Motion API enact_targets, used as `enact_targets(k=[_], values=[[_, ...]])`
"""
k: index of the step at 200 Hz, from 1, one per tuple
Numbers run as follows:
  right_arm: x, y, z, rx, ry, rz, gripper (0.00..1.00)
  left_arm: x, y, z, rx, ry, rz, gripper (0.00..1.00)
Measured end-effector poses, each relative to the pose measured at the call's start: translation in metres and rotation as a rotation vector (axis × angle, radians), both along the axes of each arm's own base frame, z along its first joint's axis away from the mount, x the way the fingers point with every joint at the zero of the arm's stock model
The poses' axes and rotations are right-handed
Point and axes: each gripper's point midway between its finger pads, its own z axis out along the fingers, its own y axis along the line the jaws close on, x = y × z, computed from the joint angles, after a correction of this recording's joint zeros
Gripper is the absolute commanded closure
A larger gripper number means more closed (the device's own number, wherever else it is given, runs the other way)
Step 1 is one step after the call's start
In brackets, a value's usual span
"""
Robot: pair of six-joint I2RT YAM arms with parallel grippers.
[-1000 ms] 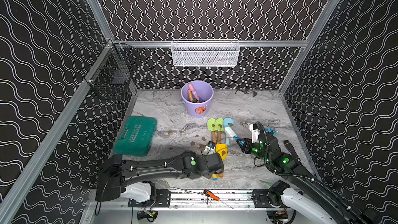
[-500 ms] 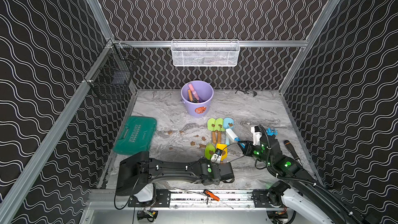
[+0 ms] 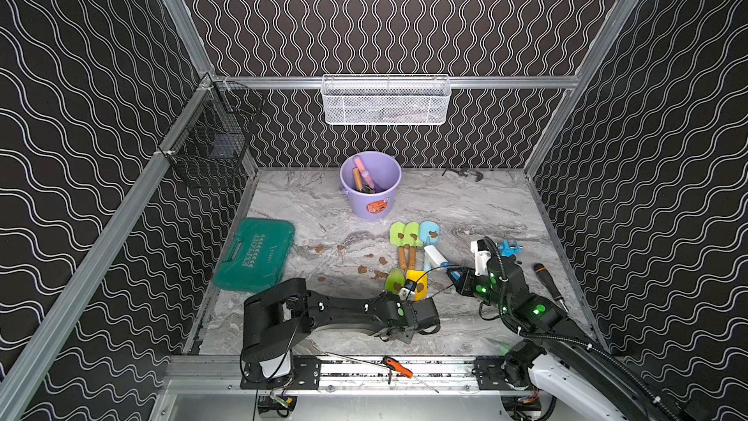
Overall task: Brush the soil off the hand trowel and place it into the bucket
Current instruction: Pick up the hand trowel from the center of the board, then brush off the soil from the hand trowel.
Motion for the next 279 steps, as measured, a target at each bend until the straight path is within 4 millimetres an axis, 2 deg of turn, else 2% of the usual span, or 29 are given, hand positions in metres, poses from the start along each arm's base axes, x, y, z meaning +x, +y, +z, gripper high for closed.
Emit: enact_targets(k=[51, 85, 109, 142, 175, 180, 223, 256, 279], values=[[0.002, 0.003, -0.004, 0.008, 0.018, -0.002, 1.00, -0.004, 0.028, -0.009, 0.032, 0.004, 0.013, 0.52], [0.003, 0.004, -0.003, 0.013, 0.015, -0.001, 1.00, -0.002, 0.022, -0.012, -0.003, -0.008, 0.013, 0.54], [0.003, 0.004, -0.002, 0.016, 0.013, -0.002, 1.00, 0.002, 0.015, -0.013, -0.036, -0.021, 0.017, 0.60], [0.004, 0.005, 0.001, 0.020, 0.007, -0.002, 1.00, 0.007, 0.015, -0.012, -0.050, -0.026, 0.030, 0.74], [0.007, 0.005, 0.002, 0.019, 0.004, -0.005, 1.00, 0.015, 0.036, -0.009, -0.021, -0.013, 0.071, 0.97], [0.007, 0.006, 0.002, 0.019, 0.004, -0.005, 1.00, 0.017, 0.040, -0.007, -0.015, -0.012, 0.078, 1.00], [0.013, 0.011, 0.007, 0.014, 0.000, 0.006, 1.00, 0.036, 0.072, 0.023, 0.026, -0.011, 0.118, 1.00], [0.017, 0.031, 0.029, 0.051, -0.041, 0.106, 1.00, 0.040, 0.087, 0.056, 0.097, -0.006, 0.065, 1.00], [0.008, 0.052, 0.042, 0.121, -0.059, 0.230, 1.00, 0.036, 0.097, 0.079, 0.123, 0.009, 0.011, 1.00]])
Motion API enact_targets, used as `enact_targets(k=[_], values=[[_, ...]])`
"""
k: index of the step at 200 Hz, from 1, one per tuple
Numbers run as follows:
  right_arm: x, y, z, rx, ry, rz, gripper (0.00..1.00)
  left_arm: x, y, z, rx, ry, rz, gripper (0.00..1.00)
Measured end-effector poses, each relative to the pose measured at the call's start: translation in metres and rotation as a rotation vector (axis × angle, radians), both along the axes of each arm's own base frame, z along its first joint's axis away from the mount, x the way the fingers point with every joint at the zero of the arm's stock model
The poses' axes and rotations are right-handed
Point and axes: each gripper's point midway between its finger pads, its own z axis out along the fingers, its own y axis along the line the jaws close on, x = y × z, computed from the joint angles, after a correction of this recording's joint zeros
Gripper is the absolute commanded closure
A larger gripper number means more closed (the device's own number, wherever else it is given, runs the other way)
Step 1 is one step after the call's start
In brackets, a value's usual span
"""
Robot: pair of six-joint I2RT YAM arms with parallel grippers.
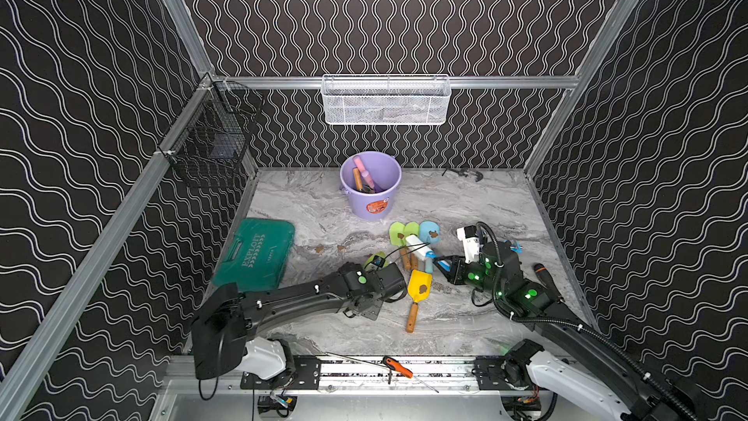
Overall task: Brush the soil off the hand trowel and place it into the bucket
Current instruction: Brush off the soil from the hand trowel.
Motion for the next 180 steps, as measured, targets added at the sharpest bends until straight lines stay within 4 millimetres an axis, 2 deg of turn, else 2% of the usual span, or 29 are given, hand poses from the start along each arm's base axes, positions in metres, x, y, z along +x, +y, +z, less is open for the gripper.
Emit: enact_targets(k=[28, 60, 72, 105, 125, 144, 165, 180], values=[[-0.019, 0.028, 0.008, 0.087, 0.022, 0.173, 1.00, -0.004, 0.008, 0.017, 0.002, 0.049, -0.042, 1.00], [-0.049, 0.058, 0.022, 0.135, 0.010, 0.334, 1.00, -0.010, 0.009, 0.024, -0.016, 0.097, -0.089, 1.00], [-0.053, 0.069, 0.025, 0.111, -0.005, 0.363, 1.00, -0.013, 0.009, 0.026, -0.021, 0.115, -0.093, 1.00], [-0.060, 0.097, 0.010, -0.001, 0.032, 0.423, 1.00, -0.016, 0.012, 0.028, -0.016, 0.123, -0.108, 1.00], [-0.049, 0.097, -0.008, -0.088, 0.058, 0.380, 1.00, -0.014, 0.014, 0.031, -0.024, 0.111, -0.104, 1.00], [-0.039, 0.094, -0.016, -0.143, 0.057, 0.341, 1.00, -0.013, 0.019, 0.034, -0.023, 0.106, -0.089, 1.00], [-0.019, 0.084, -0.017, -0.226, 0.025, 0.237, 1.00, -0.011, 0.027, 0.033, -0.019, 0.109, -0.067, 1.00], [-0.010, 0.074, -0.012, -0.255, -0.007, 0.177, 1.00, -0.010, 0.031, 0.030, -0.013, 0.113, -0.053, 1.00]])
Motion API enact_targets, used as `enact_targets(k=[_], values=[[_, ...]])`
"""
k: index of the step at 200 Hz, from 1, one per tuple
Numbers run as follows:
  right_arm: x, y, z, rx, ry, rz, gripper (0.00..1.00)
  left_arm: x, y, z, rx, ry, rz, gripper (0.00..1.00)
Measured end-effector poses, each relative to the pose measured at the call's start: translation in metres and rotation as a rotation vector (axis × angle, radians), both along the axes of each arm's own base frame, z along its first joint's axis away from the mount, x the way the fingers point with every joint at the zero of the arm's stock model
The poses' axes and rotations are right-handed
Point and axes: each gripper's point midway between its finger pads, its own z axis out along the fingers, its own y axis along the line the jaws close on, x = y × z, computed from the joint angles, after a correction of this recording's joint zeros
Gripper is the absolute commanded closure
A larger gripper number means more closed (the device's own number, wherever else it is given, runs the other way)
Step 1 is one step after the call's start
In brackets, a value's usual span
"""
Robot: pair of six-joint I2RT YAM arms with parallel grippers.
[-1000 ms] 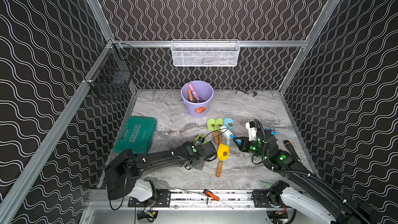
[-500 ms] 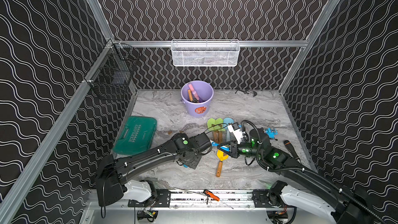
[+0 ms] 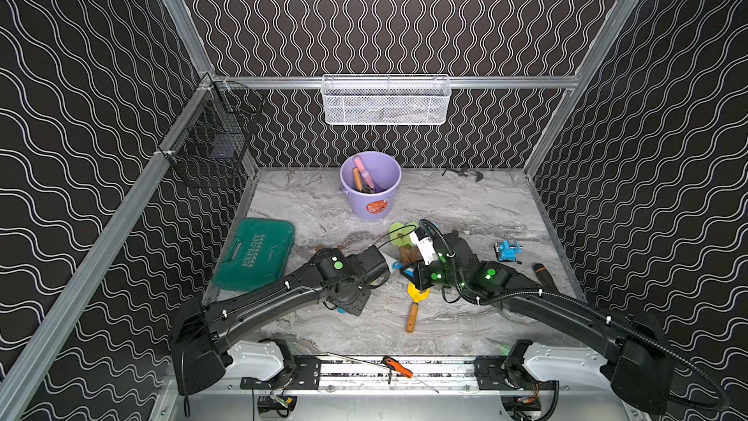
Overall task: Brush the soil off the hand trowel and place it into the bucket
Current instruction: Brush off the soil from the hand trowel.
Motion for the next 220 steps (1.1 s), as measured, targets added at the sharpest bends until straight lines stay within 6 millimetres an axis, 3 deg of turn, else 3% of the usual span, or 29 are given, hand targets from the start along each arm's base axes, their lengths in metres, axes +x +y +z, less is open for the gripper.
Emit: enact_targets(k=[38, 53, 82, 112, 156, 191, 220], values=[[-0.012, 0.010, 0.023, 0.076, -0.041, 0.076, 1.00, 0.005, 0.011, -0.009, 0.018, 0.012, 0.036, 1.00], [-0.022, 0.020, 0.017, 0.097, -0.009, 0.135, 1.00, 0.008, 0.012, -0.010, 0.016, 0.009, 0.034, 1.00], [-0.039, 0.034, -0.013, 0.098, 0.093, 0.234, 1.00, 0.012, 0.011, -0.009, 0.003, 0.004, 0.038, 1.00], [-0.026, 0.041, -0.023, 0.072, 0.091, 0.207, 1.00, 0.012, 0.013, -0.009, 0.004, 0.010, 0.037, 1.00], [0.001, 0.027, 0.008, 0.054, -0.051, 0.068, 1.00, 0.015, 0.013, -0.008, -0.009, -0.003, 0.040, 1.00], [-0.012, 0.034, 0.032, 0.108, -0.096, 0.116, 1.00, 0.015, 0.013, -0.007, -0.011, -0.004, 0.042, 1.00], [-0.023, 0.047, 0.019, 0.118, -0.056, 0.185, 1.00, 0.015, 0.013, -0.006, -0.018, -0.007, 0.043, 1.00]])
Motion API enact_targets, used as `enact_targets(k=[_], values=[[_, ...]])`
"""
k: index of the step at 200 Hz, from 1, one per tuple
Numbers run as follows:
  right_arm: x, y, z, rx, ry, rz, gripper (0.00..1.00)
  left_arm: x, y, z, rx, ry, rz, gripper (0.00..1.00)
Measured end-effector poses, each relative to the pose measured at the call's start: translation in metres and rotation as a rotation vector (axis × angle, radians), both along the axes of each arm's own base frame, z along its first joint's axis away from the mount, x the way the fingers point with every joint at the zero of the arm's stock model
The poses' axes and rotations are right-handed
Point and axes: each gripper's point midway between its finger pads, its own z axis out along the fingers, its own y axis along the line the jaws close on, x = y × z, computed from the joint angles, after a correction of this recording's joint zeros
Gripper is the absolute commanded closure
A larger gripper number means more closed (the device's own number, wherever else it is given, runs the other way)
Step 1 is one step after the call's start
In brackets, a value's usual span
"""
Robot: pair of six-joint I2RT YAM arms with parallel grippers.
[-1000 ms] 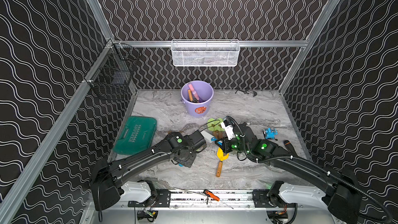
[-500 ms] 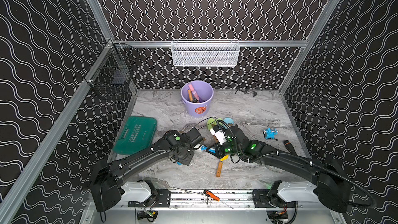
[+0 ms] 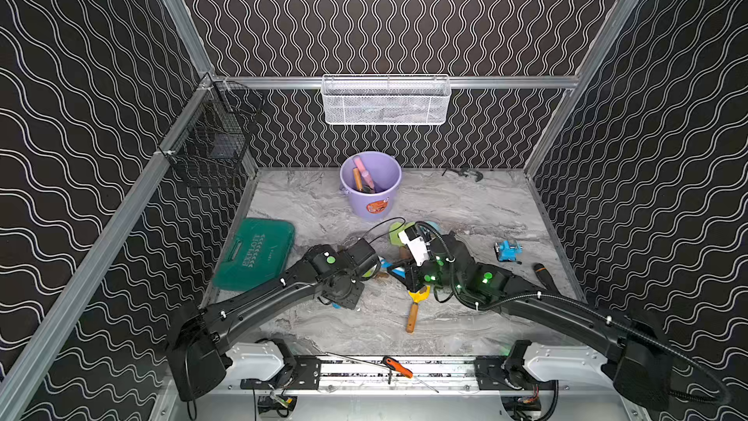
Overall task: Brush the soil off the hand trowel and place it into the bucket
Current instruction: Brush off the soil from the hand trowel.
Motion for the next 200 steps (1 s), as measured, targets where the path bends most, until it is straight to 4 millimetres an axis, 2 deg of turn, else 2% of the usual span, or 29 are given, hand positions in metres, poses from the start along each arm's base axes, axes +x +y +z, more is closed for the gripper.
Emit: enact_targets(k=[21, 46, 78, 103, 126, 139, 152, 179, 200], values=[[-0.005, 0.001, -0.028, -0.046, 0.066, 0.019, 1.00, 0.000, 0.000, 0.001, -0.003, -0.002, 0.000, 1.00], [0.001, 0.002, -0.038, -0.067, 0.076, -0.001, 1.00, -0.001, 0.000, 0.000, -0.001, 0.006, 0.001, 1.00], [0.024, -0.005, -0.033, -0.093, 0.039, -0.092, 1.00, 0.003, -0.004, 0.003, -0.012, -0.005, 0.002, 1.00], [0.035, -0.012, -0.016, -0.086, -0.010, -0.146, 1.00, 0.004, -0.005, 0.003, -0.009, -0.003, 0.002, 1.00], [0.027, -0.012, 0.007, -0.024, -0.035, -0.116, 1.00, 0.006, -0.007, 0.002, -0.007, -0.001, 0.000, 1.00], [0.018, -0.007, 0.012, 0.009, -0.028, -0.070, 1.00, 0.008, -0.008, 0.002, -0.006, -0.001, 0.002, 1.00], [0.007, -0.003, 0.005, 0.016, 0.002, -0.024, 1.00, 0.010, -0.010, 0.002, -0.010, -0.005, 0.002, 1.00], [-0.011, 0.004, -0.022, -0.006, 0.090, 0.054, 1.00, 0.012, -0.012, 0.001, -0.011, -0.002, 0.003, 1.00], [-0.006, 0.004, -0.032, -0.025, 0.105, 0.035, 1.00, 0.011, -0.010, 0.000, -0.009, 0.007, 0.006, 1.00]])
